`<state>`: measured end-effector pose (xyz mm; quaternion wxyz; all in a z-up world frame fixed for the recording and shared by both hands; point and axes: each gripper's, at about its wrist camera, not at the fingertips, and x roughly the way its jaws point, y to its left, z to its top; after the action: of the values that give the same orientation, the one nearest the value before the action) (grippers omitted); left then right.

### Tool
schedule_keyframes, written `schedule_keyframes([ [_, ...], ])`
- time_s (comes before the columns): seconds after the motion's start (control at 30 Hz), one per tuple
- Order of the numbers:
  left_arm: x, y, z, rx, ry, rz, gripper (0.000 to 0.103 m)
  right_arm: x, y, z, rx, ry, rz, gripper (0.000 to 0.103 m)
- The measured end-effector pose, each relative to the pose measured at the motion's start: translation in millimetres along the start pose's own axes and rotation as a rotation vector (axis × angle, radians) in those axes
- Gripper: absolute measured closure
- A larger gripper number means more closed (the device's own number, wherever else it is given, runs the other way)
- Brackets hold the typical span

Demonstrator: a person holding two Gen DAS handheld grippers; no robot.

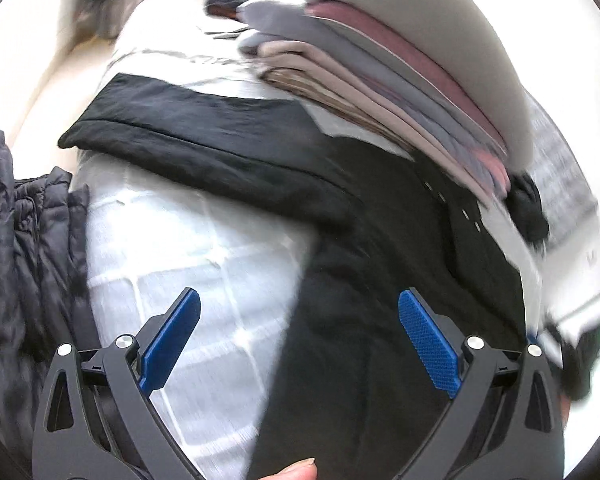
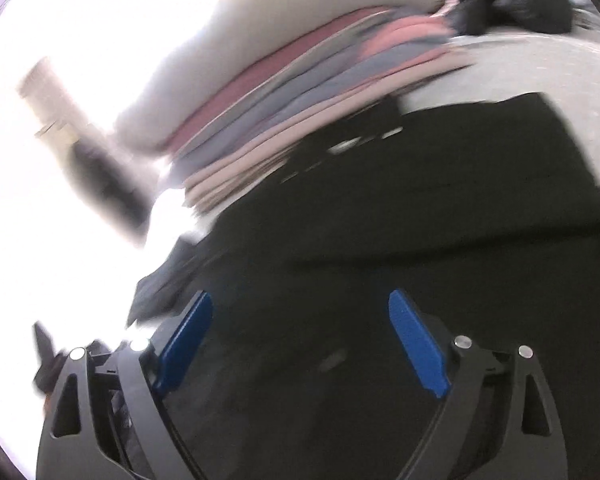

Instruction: Fold large clothes

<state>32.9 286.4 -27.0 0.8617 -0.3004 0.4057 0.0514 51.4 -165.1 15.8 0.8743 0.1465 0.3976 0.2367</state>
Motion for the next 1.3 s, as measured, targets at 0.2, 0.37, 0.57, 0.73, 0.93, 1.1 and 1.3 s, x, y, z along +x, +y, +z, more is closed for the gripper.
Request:
schedule_keyframes([
  [0.2, 27, 103, 60, -0.387, -0.031, -0.163, 0.008, -8, 47, -49, -0.022, -0.021, 0.114, 0.013],
  [0.37, 30, 169, 82, -0.558, -0.090, -0.223, 0.008, 19, 32, -55, 0.058, 0.040, 0.099, 0.013],
  [0.57, 39, 225, 92, -0.683, -0.126, -0.203, 0.008, 7, 25, -68, 0.063, 0.059, 0.096, 0.013],
  [0.73, 54, 248, 97, -0.751, -0.135, -0.213, 0.008, 6, 24, -72, 0.053, 0.078, 0.097, 0.013],
  [0.93, 66, 253, 105, -0.798, -0.189, -0.272, 0.008, 10, 18, -72, 0.066, 0.092, 0.088, 0.013],
  [1.1, 67, 257, 101, -0.836, -0.223, -0.259, 0.010, 13, 17, -73, 0.067, 0.099, 0.087, 0.013],
  [1.3, 65, 247, 99, -0.789, -0.230, -0.271, 0.092, 10, 19, -74, 0.061, 0.090, 0.096, 0.013],
])
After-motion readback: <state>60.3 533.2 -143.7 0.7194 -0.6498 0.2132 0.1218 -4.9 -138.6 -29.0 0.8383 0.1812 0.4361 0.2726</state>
